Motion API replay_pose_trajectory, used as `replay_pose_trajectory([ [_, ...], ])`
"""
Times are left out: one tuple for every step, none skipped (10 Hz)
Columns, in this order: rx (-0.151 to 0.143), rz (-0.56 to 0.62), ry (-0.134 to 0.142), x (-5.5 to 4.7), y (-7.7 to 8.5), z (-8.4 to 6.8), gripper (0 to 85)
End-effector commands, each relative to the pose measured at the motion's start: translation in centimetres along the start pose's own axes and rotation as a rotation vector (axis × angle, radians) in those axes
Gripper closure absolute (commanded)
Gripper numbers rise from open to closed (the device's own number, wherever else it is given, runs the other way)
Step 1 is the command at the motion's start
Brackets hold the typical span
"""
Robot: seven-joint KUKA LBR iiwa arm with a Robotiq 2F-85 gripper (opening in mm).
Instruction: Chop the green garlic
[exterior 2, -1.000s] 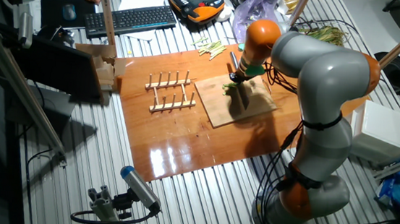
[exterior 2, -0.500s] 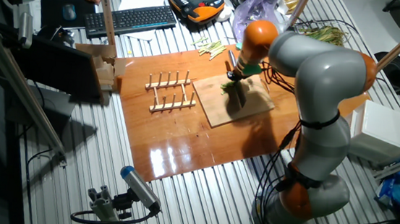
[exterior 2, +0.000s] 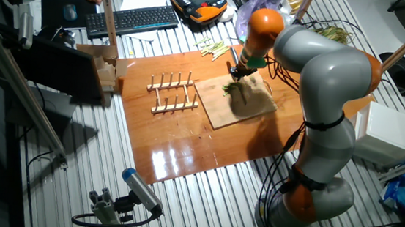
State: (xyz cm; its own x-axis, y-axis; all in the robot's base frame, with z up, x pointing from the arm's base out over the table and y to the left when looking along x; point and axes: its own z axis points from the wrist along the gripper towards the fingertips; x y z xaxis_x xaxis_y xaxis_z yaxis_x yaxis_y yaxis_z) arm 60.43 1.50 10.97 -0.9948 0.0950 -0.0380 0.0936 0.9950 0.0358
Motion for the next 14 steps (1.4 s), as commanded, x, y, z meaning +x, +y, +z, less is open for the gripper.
replay_pose_trajectory([
  [0.001,0.025,0.015,0.5,0.8,-1.3,85.0],
  [0.001,0.064,0.03,1.3,2.1,-2.4,85.0],
  [0.001,0.096,0.043,2.1,3.5,-3.1,85.0],
  [-0.008,0.116,0.038,2.8,4.6,-3.0,85.0],
  [-0.025,0.133,0.032,3.5,5.7,-2.4,85.0],
  [-0.026,0.13,0.035,4.2,6.5,-1.9,85.0],
  [-0.013,0.107,0.05,4.2,6.5,-1.9,85.0],
  [-0.021,0.081,0.061,4.2,6.5,-1.9,85.0],
  [-0.038,0.035,0.066,4.2,6.5,-1.9,85.0],
  [-0.105,-0.013,0.081,4.2,6.5,-1.9,85.0],
  [-0.117,-0.046,0.091,4.2,6.5,-1.9,85.0],
  [-0.106,-0.026,0.102,4.2,6.5,-1.9,85.0],
  [-0.093,-0.006,0.096,4.2,6.5,-1.9,85.0],
  [-0.089,0.028,0.094,4.2,6.5,-1.9,85.0],
])
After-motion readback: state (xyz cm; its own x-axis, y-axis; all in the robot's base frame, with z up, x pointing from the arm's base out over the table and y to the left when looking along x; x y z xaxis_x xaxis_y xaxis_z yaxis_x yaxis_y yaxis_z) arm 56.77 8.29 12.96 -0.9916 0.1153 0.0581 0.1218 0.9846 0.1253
